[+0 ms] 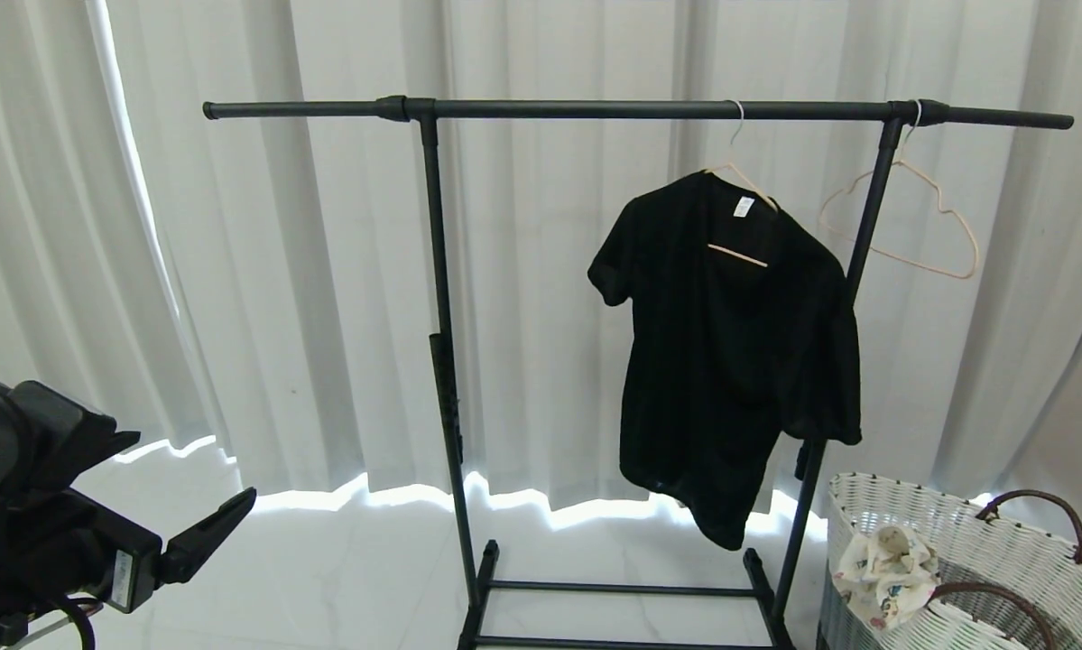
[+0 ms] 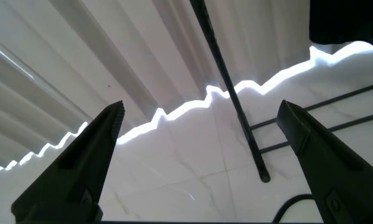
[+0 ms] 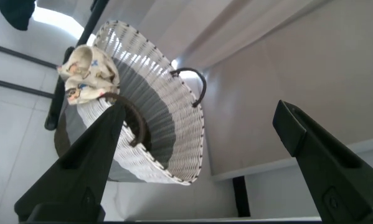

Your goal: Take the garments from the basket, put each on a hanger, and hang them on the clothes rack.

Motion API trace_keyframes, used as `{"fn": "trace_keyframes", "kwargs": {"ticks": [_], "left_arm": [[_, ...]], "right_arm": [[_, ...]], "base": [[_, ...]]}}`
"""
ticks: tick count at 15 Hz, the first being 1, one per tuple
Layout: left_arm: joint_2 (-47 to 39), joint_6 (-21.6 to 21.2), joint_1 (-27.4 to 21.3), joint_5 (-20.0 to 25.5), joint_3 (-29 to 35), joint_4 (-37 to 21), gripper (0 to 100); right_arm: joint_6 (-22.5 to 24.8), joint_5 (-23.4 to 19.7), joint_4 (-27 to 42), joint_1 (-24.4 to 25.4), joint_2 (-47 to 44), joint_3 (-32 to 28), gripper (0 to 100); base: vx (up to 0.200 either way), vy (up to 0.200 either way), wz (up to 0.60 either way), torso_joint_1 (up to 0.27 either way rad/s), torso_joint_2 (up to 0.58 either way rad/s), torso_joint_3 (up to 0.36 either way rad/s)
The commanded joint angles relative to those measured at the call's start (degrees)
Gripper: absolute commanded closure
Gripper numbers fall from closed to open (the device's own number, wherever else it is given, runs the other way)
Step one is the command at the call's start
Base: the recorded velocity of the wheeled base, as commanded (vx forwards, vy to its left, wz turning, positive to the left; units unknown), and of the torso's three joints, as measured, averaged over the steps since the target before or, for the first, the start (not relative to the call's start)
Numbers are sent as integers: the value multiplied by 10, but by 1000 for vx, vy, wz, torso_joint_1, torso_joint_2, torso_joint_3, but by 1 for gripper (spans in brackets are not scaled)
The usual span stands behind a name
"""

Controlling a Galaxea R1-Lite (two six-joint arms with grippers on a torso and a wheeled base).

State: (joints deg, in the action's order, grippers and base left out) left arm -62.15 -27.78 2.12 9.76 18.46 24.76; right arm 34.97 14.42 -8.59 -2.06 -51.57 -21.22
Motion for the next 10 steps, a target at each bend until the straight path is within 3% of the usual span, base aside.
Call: {"fn": "trace_keyframes", "kwargs": {"ticks": [1,4,8,10], "left_arm": [[-5,1,2,0,1,1,0],[-4,1,2,1,2,0,0],[-4,1,1,1,4,0,0],[-3,1,0,1,4,0,0]], "right_arm": [[0,0,0,-13,-6,0,0],[-3,-2,-1,-23,-9,0,0],[-3,-2,0,-24,-20,0,0],[-3,-2,0,-25,-28,1,0]], "base": [[0,0,0,-144,456,320],[0,0,0,-66,253,150],[0,0,0,-22,38,41],[200,0,0,-2,0,15]]}}
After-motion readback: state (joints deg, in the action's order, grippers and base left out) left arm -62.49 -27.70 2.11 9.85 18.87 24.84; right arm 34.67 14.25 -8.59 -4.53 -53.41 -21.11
